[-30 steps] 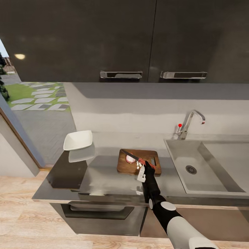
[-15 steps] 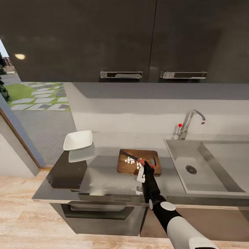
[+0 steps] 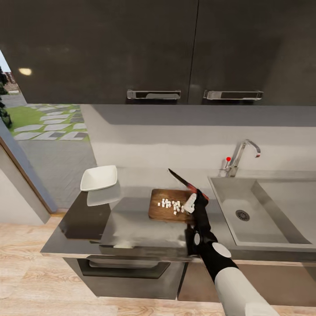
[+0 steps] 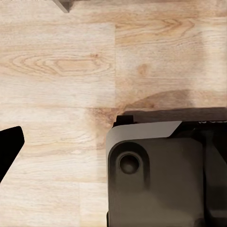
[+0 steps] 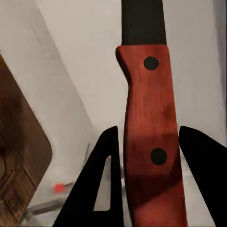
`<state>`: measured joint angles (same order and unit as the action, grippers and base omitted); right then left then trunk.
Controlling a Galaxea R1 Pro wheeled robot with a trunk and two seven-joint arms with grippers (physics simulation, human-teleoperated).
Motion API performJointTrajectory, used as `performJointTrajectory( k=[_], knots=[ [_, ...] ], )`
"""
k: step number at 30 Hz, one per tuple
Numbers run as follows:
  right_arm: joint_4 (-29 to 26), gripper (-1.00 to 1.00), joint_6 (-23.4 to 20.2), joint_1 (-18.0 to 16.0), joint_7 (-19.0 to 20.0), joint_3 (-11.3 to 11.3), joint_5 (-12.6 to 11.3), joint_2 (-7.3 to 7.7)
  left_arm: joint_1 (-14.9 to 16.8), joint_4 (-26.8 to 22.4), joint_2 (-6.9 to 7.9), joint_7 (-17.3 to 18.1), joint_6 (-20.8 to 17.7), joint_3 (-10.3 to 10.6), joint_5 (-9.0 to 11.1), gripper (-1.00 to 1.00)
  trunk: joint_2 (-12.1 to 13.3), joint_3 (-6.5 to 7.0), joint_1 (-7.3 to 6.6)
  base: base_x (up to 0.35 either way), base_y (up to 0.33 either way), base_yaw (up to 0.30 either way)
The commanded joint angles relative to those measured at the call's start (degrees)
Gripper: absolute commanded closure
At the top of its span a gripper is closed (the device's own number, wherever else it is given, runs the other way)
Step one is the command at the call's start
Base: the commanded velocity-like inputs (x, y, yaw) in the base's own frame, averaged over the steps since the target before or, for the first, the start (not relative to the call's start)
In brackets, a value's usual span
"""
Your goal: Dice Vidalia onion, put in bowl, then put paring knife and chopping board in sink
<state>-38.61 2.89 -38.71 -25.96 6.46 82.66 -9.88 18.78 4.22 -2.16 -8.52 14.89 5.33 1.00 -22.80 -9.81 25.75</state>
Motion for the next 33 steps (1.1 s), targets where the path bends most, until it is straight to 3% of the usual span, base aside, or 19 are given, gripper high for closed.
performJointTrajectory(
  k=[1, 3, 7, 10, 11, 13, 15, 16, 17, 21, 22, 23, 24, 26, 29, 33],
  knots=[
    [-2.58, 1.00, 0.28, -0.05, 2.66, 0.49, -0.20, 0.18, 0.12, 0.27, -0.03, -0.27, 0.41, 0.47, 0.08, -1.00, -0.12, -0.12, 0.04, 0.000, 0.000, 0.000],
    [-6.36, 1.00, 0.28, -0.05, 7.22, 0.84, -2.27, 0.45, 0.10, 0.27, -0.03, -0.27, 0.41, 0.47, 0.06, -1.00, -0.12, -0.12, 0.04, 0.000, 0.000, 0.000],
    [-12.53, 1.00, 0.21, -0.05, 15.15, 3.30, -10.66, 0.74, 0.12, 0.27, -0.03, -0.27, 0.41, 0.47, 0.07, -1.00, -0.12, -0.12, 0.04, 0.000, 0.000, 0.000],
    [-16.58, 1.00, -0.01, -0.05, 21.31, 4.06, -14.69, 0.97, 0.11, 0.27, -0.03, -0.39, 0.27, 0.47, 0.11, -1.00, -0.12, -0.12, 0.04, 0.000, 0.000, 0.000],
    [-17.23, 1.00, -0.10, -0.05, 22.39, 4.25, -15.64, 0.97, 0.11, 0.27, -0.03, -0.46, 0.23, 0.47, 0.12, -1.00, -0.12, -0.12, 0.04, 0.000, 0.000, 0.000],
    [-18.17, 1.00, -0.22, -0.06, 24.45, 5.20, -19.82, 0.99, 0.07, 0.27, -0.03, -0.66, 0.17, 0.47, 0.13, -1.00, -0.12, -0.12, 0.04, 0.000, 0.000, 0.000],
    [-18.89, 1.00, -0.30, -0.05, 26.14, 7.63, -26.15, 1.24, 0.08, 0.27, -0.03, -0.75, 0.12, 0.47, 0.14, -1.00, -0.12, -0.12, 0.04, 0.000, 0.000, 0.000],
    [-19.30, 1.00, -0.55, -0.05, 27.75, 10.29, -30.92, 2.11, 0.07, 0.28, 0.01, -0.78, -0.31, 0.47, 0.14, -1.00, -0.12, -0.12, 0.04, 0.000, 0.000, 0.000],
    [-19.43, 1.00, -1.43, -0.05, 29.21, 12.49, -34.18, 2.80, 0.10, 0.27, 0.12, -0.79, -1.26, 0.47, 0.14, -1.00, -0.12, -0.12, 0.04, 0.000, 0.000, 0.000],
    [-19.48, 1.00, -7.85, -0.05, 32.10, 21.72, -44.96, 4.47, 0.11, 0.27, 0.20, -0.72, -4.47, 0.47, 0.14, -1.00, -0.12, -0.12, 0.04, 0.000, 0.000, 0.000],
    [-19.14, 1.00, -8.69, -0.05, 32.36, 24.09, -46.71, 4.67, 0.10, 0.22, 0.17, -0.72, -4.75, 0.47, 0.14, -1.00, -0.12, -0.12, 0.04, 0.000, 0.000, 0.000],
    [-18.75, 1.00, -9.01, -0.05, 32.46, 25.60, -47.37, 4.98, 0.09, 0.21, 0.18, -0.71, -4.82, 0.47, 0.14, -1.00, -0.12, -0.12, 0.04, 0.000, 0.000, 0.000],
    [-18.02, 1.00, -9.33, -0.05, 32.61, 27.75, -47.95, 6.09, 0.09, 0.15, 0.17, -0.67, -4.84, 0.45, 0.14, -1.00, -0.12, -0.12, 0.04, 0.000, 0.000, 0.000],
    [-17.16, 1.00, -11.16, -0.05, 33.33, 30.00, -48.51, 8.65, 0.11, 0.11, 0.05, -0.51, -4.69, 0.46, 0.15, -1.00, -0.12, -0.12, 0.04, 0.000, 0.000, 0.000],
    [-16.90, 1.00, -15.73, -0.05, 34.05, 30.61, -48.83, 9.56, 0.12, 0.09, -0.18, -0.33, -4.54, 0.47, 0.11, -1.00, -0.12, -0.12, 0.04, 0.000, 0.000, 0.000],
    [-16.81, 1.00, -17.09, -0.05, 36.55, 30.47, -48.86, 9.81, 0.12, 0.13, -0.21, -0.22, -4.47, 0.47, 0.14, -1.00, -0.12, -0.12, 0.04, 0.000, 0.000, 0.000]
  ],
)
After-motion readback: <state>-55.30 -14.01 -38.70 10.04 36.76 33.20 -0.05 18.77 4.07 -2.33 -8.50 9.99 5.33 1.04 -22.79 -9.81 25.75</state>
